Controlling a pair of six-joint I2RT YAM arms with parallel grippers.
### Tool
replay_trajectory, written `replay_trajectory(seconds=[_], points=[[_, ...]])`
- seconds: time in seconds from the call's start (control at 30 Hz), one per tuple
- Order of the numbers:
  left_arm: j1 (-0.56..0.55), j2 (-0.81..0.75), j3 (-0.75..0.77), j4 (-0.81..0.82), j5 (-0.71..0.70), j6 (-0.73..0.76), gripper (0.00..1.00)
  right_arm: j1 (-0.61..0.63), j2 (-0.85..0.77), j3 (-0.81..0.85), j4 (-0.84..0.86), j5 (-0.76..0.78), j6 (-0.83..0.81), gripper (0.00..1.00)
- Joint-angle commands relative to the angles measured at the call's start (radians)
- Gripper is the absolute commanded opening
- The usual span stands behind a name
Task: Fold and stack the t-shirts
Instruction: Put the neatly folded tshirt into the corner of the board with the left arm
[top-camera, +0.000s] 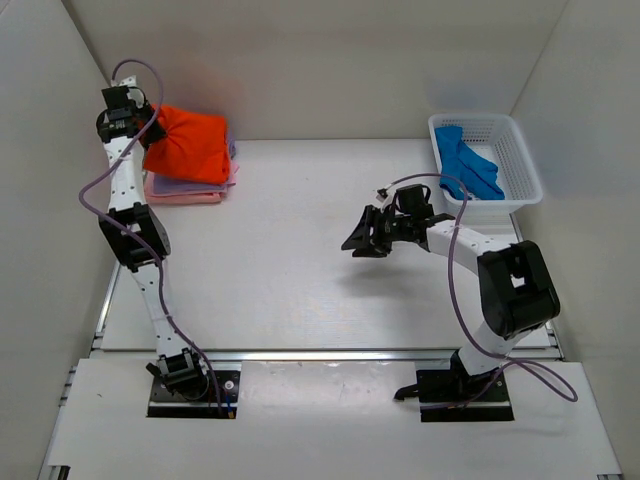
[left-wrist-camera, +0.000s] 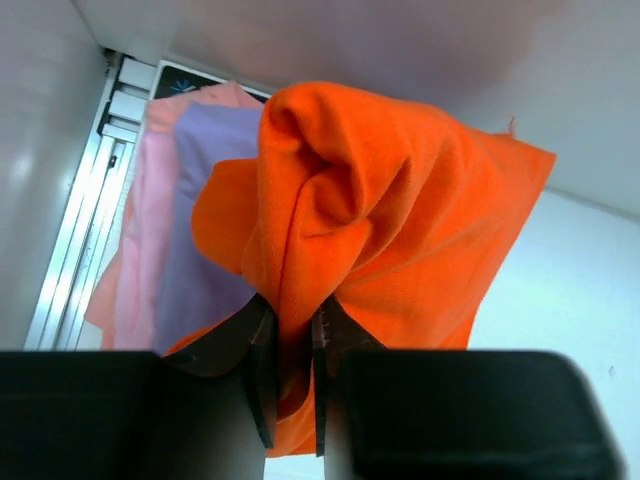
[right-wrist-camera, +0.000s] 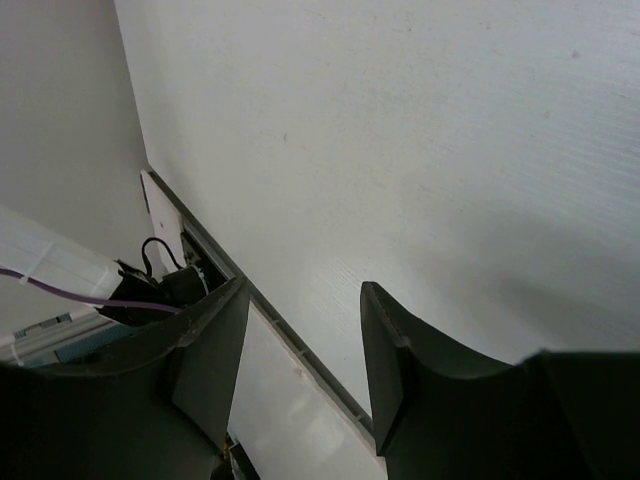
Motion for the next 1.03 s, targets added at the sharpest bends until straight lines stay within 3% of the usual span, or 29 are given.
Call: replay_trajectory(seconds=[0.0,0.03,0.1,0.17,0.23,0.33,0.37,0.53,0.7,0.8,0.9,1.0], points=[[0.035,0.018,0.083,0.053,0.000,-0.054,0.27,0.023,0.013,0.046,0.003,0.010,-0.007,0.46],[0.032,0.027,0.088,0.049,-0.014,-0.053,0.39,0.020,0.019,0.046,0.001,0.012,-0.005,0.47],[0.025,0.023,0.099,0.026,-0.049,-0.062,0.99,0.030,0.014,0.049,-0.011,0.030,-0.015,0.49],[0.018,-0.012,0.083,0.009,-0.083,-0.067,0.98,0.032,0.001,0.043,-0.009,0.041,-0.018,0.53],[0.009,-0.079,0.022,0.009,-0.071,-0.070,0.99,0.030,-0.016,0.017,0.007,0.061,-0.007,0.64],[-0.013,-0.236,-0.175,0.061,0.001,-0.079,0.99,0.011,-0.079,-0.051,0.056,0.069,0.008,0.85],[-0.016,-0.297,-0.255,0.074,0.041,-0.071,0.99,0.003,-0.107,-0.071,0.064,0.070,0.016,0.98],[-0.099,-0.507,-0.513,0.046,0.185,-0.033,0.99,-0.034,-0.185,-0.085,-0.043,0.148,-0.083,0.99],[-0.261,-0.681,-0.754,-0.112,0.196,0.033,0.98,-0.097,-0.275,-0.103,-0.163,0.147,-0.173,0.99],[-0.370,-0.826,-1.022,-0.082,0.187,0.059,0.99,-0.132,-0.377,-0.160,-0.201,0.138,-0.191,0.99],[-0.406,-0.996,-1.358,-0.007,0.237,0.093,0.99,-0.164,-0.470,-0.221,-0.215,0.167,-0.203,0.99],[-0.412,-1.159,-1.519,0.045,0.190,0.069,0.99,-0.142,-0.486,-0.252,-0.246,0.193,-0.228,0.99]])
